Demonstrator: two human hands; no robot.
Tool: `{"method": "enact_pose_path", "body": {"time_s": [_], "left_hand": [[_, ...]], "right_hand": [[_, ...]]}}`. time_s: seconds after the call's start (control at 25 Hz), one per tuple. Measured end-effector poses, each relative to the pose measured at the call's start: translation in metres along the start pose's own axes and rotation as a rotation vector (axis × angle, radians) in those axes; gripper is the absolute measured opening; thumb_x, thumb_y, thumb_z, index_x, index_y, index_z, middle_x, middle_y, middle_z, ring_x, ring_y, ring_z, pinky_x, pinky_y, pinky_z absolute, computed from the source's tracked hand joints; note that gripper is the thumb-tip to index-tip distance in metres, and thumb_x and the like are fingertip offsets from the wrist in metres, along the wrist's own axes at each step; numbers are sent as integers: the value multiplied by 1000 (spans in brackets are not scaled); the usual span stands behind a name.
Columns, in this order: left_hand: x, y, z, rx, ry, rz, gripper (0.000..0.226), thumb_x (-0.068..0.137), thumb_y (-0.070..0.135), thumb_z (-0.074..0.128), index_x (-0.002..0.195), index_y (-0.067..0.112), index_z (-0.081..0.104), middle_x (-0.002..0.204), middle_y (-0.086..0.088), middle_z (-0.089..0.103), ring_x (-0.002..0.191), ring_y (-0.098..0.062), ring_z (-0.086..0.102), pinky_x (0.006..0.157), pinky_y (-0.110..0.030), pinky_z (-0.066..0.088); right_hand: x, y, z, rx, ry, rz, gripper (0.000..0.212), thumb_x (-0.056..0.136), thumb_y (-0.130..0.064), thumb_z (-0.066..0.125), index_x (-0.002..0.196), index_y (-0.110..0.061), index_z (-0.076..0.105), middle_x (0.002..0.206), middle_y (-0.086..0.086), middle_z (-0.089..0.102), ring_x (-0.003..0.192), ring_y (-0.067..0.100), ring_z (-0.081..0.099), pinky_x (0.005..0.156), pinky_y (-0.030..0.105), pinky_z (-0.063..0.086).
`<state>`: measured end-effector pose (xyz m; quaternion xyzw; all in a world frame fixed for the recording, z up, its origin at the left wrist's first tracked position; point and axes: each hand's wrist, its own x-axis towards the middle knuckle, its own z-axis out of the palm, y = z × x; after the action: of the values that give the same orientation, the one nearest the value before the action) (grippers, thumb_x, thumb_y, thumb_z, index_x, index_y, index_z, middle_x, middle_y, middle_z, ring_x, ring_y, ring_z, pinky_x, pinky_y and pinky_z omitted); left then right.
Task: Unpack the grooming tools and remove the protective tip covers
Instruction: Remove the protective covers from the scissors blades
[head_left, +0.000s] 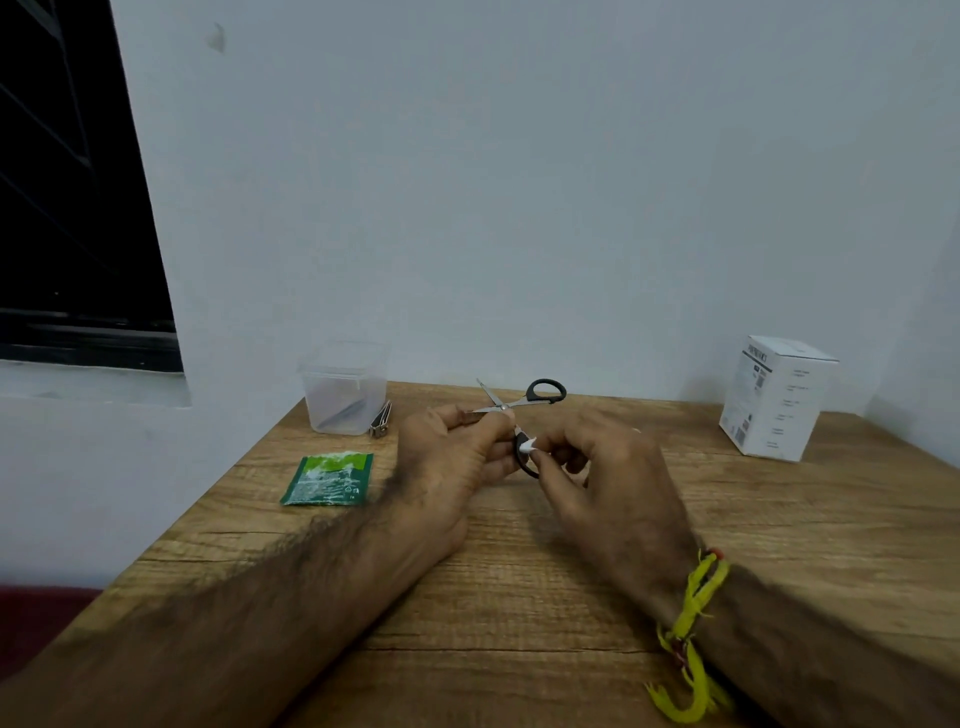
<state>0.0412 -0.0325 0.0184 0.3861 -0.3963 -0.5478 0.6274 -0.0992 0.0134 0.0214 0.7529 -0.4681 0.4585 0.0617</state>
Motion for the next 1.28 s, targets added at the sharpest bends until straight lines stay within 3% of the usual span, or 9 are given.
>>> {"method": "enact_pose_path", "body": {"time_s": [0.08, 0.28, 0.4, 0.6, 0.68, 0.84, 1.0, 1.16, 1.28], "left_hand": [[-1, -1, 0, 12, 3, 35, 9, 87, -1, 73, 93, -5, 69, 76, -14, 77, 69, -26, 77, 59, -30, 61], [-5, -4, 4, 92, 23, 160, 8, 86, 2, 75, 92, 0, 69, 77, -13, 78, 70, -26, 77, 59, -28, 61], [-5, -6, 6, 156, 55, 225, 8, 84, 5, 77, 87, 4, 69, 73, -9, 77, 66, -22, 76, 57, -24, 58], [-6, -7, 6, 185, 50, 207, 11, 86, 6, 77, 91, 0, 69, 74, -9, 77, 66, -19, 76, 57, -22, 57], [-6, -6, 5, 190, 47, 206, 12, 87, 6, 76, 92, -1, 68, 75, -10, 77, 67, -18, 76, 58, -22, 58], [-6, -5, 6, 227, 17, 230, 9, 86, 2, 75, 90, -2, 68, 73, -12, 77, 61, -18, 74, 57, -22, 58], [-1, -3, 2, 268, -5, 256, 7, 86, 3, 75, 86, 3, 68, 72, -10, 77, 62, -19, 74, 57, -24, 58], [-1, -1, -1, 335, -12, 290, 11, 85, 2, 75, 83, 10, 68, 73, -10, 77, 65, -22, 76, 59, -30, 61], [2, -1, -2, 360, -43, 317, 8, 86, 3, 75, 85, 8, 68, 71, -11, 76, 64, -22, 75, 57, -28, 60]], "right_hand": [[0, -2, 0, -27, 14, 51, 9, 84, -17, 73, 83, -26, 71, 79, -19, 57, 71, -3, 52, 65, 18, 43], [0, -8, 3, -50, 85, 161, 5, 85, -22, 72, 81, -24, 71, 75, -13, 56, 67, 5, 48, 62, 30, 43], [-1, -11, 5, -93, 52, 197, 6, 86, -25, 68, 80, -25, 69, 77, -13, 55, 72, 8, 52, 63, 30, 44], [0, -7, 11, 96, 35, 408, 16, 87, -26, 68, 72, -20, 72, 65, -8, 65, 63, 8, 58, 60, 33, 50], [0, -6, 13, 225, 31, 444, 20, 89, -21, 69, 70, -16, 73, 57, -9, 62, 54, 4, 53, 55, 30, 47], [1, 3, 6, 249, -90, 428, 28, 90, -22, 68, 66, -8, 68, 51, -6, 52, 50, 4, 43, 50, 31, 40], [1, 1, 10, 400, -45, 489, 24, 90, -22, 72, 70, -8, 74, 56, 12, 58, 54, 7, 45, 52, 30, 38], [7, 5, -4, 421, -274, 489, 19, 88, -22, 74, 74, -10, 77, 61, 0, 63, 56, 5, 49, 51, 19, 38], [10, 9, -6, 470, -273, 541, 18, 89, -22, 74, 75, -11, 78, 66, 4, 68, 61, 6, 54, 57, 21, 42]]}}
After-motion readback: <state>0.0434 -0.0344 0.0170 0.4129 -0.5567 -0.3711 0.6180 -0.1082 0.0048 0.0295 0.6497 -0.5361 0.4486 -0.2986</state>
